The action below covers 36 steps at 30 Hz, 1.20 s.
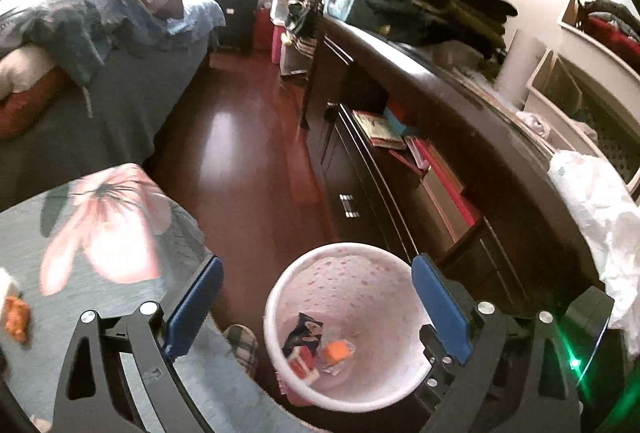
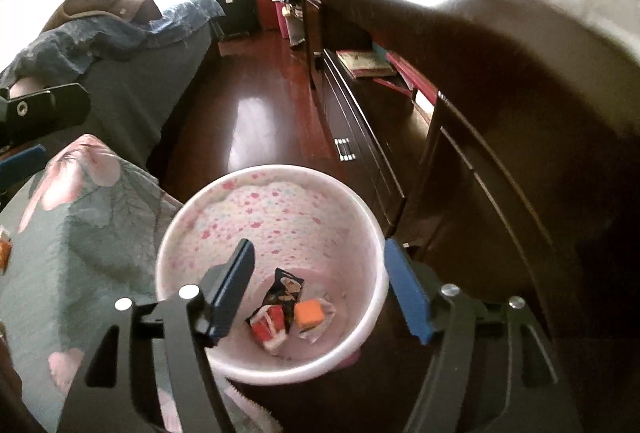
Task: Collect trash
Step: 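Return both tools to the table and grasp the red snack bag with the left gripper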
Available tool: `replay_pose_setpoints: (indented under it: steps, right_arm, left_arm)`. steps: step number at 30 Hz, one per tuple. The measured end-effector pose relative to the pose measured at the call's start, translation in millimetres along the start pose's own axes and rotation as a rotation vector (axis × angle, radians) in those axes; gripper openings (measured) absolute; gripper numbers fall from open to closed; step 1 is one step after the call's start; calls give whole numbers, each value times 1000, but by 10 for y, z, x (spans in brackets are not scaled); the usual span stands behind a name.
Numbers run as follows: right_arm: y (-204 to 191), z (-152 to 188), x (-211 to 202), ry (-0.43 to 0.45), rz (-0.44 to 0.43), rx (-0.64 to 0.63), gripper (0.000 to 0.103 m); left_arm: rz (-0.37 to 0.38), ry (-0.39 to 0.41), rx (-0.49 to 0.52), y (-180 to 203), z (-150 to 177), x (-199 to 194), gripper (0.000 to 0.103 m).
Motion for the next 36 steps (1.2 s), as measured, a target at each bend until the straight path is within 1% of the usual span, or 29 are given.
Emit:
replay_pose_setpoints:
  steps: [2,7,9,13,19,22,23,28,29,31,33,36]
  right_arm:
    - [-54,-21,-122,6,-7,-5,77]
    - [-258,-55,-469,36,-48,-20,82]
    - [-374,-64,-599,45,-74,-25,84]
    - [-753,-67,-854,49,-162,-56,88]
    - [-1350,1,-1171,64,-276,-152,90]
    - [-1647,42,-1258,58,-327,-189,90]
    - [-1728,59,-1276,56,-342,-197,90]
    - [-2191,169,-1383,43,-418,-255,90]
    - [-2275,189,-1391,43,-429,-265,90]
    - [-2435,225,-1421,41,-454,-287,90]
    - [-2567,258,-1446,39,-472,-301,90]
    - [-2715,304,-1461,27,-489,-318,90]
  left_arm:
    - [-14,15,3,-38,-22,-134,97]
    - [-58,52,-3,-242,-62,-556,99]
    - [-90,66,-11,-375,-66,-730,99]
    - [-163,82,-39,-705,-49,-1079,99]
    - [-339,83,-63,-1372,89,-1502,99]
    - [-467,79,-72,-1786,173,-1700,99]
    - [-499,79,-79,-1897,195,-1750,99]
    - [-681,69,-163,-2670,347,-2073,99]
    - [-705,66,-178,-2779,375,-2107,99]
    - [-772,33,-220,-3089,464,-2138,99]
    - [-785,18,-264,-3266,532,-2142,99]
    - [-770,-17,-341,-3481,650,-2067,99]
Point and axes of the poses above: each gripper's, at about its wrist camera, not at the fingertips, and x roughly the way its jaws point, y to its right, z to its underside, the point moved 7 cm from there along x, roughly the way its jaws point, and after that the axes turned 14 degrees about y, right-handed, at the moved point
